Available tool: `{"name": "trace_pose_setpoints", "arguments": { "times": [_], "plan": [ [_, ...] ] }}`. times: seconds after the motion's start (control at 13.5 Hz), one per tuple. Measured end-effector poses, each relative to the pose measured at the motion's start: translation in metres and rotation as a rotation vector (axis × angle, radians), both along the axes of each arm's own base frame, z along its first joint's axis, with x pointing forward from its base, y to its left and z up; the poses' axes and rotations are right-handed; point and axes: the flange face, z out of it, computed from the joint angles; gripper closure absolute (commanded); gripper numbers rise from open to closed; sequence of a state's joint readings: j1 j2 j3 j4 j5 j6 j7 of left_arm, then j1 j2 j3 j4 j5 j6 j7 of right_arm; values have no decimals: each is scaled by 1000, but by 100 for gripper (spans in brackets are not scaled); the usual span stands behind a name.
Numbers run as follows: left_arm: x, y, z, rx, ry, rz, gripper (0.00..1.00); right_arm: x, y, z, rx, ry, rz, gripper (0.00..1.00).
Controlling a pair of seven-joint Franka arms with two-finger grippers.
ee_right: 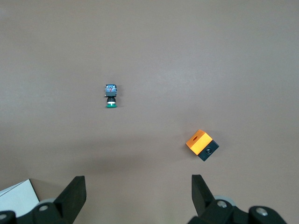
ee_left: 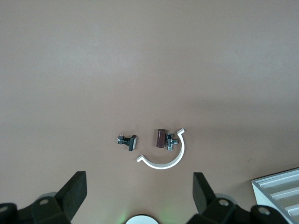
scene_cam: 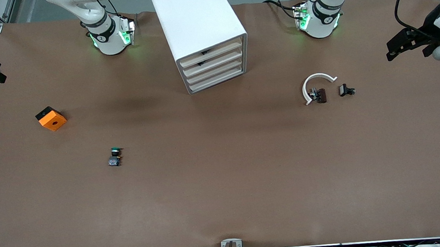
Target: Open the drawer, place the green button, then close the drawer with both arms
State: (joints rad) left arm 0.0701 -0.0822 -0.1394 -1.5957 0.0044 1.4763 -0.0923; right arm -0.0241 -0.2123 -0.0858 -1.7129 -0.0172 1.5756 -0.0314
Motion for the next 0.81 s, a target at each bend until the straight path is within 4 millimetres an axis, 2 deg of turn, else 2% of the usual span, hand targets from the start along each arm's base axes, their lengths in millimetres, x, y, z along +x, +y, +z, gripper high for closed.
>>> {"name": "trace_pose_setpoints", "arguments": {
  "times": [0.3, 0.44, 0.59, 0.81],
  "plan": [
    [3, 0, -4, -1, 8, 0, 0, 0, 0, 0, 0, 0, 0, 0],
    [12, -2, -19, -4, 36, -6, 0, 0, 0, 0, 0, 0, 0, 0],
    [29, -15, -52, -26, 94, 4, 0, 1, -1, -1, 0, 3, -1, 0],
    [54, -52, -110, -78, 189, 168, 0, 12, -8, -20, -1, 41, -15, 0]
  ]
}}
